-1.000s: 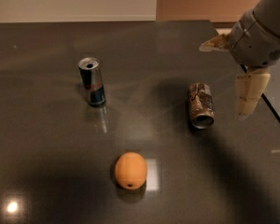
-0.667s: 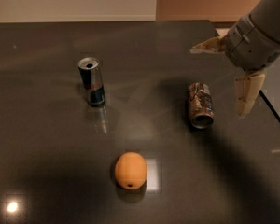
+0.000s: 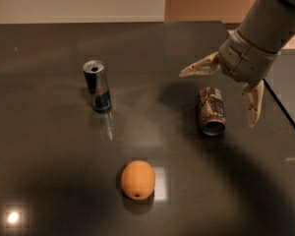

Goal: Place orange can upright

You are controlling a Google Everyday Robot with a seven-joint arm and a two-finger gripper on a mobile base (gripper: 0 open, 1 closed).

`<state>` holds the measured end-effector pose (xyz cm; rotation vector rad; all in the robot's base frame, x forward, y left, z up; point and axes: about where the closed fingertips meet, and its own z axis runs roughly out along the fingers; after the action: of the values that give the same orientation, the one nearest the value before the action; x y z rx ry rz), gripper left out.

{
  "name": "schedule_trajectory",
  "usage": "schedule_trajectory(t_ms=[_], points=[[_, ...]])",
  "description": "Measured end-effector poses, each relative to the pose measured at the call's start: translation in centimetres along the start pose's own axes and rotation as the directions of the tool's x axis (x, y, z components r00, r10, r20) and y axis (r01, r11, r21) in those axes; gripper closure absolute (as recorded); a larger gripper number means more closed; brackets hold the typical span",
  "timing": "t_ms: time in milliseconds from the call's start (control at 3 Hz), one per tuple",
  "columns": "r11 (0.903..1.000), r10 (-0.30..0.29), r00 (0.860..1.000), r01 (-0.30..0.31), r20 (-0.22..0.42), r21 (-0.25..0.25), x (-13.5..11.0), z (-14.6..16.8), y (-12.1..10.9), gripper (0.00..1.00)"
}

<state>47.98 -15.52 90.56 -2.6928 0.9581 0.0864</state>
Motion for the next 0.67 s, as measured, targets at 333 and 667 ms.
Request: schedule_trajectory(t_ms=[333,667], points=[[0.979,-0.195,0.981,0.194,-0.003,-0.063,0.1,1.7,0.3,0.0],[0.9362,-0.334,0.943,0.332,-0.001,-0.116,0.3,3.3,1.0,0.0]])
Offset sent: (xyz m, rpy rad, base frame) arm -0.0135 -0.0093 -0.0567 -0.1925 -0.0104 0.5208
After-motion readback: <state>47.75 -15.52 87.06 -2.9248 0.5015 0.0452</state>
